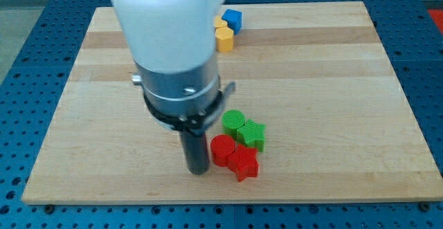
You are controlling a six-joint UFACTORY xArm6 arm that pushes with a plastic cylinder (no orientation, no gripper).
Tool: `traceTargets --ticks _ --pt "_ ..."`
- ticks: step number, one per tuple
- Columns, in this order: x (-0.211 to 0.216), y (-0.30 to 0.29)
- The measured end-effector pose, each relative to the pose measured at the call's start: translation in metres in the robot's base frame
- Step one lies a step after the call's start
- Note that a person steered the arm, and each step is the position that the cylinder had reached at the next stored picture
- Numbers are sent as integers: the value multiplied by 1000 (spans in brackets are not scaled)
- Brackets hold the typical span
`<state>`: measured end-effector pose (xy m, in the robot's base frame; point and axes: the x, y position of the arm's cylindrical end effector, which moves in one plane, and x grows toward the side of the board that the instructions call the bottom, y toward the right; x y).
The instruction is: Push the red circle to the left side of the green circle
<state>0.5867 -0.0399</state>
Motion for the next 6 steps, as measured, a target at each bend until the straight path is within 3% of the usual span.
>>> traceTargets --ticks 1,2,4,6 --pt "4 24" --pt "-23 37" --pt "-147 38" --pt "-155 28"
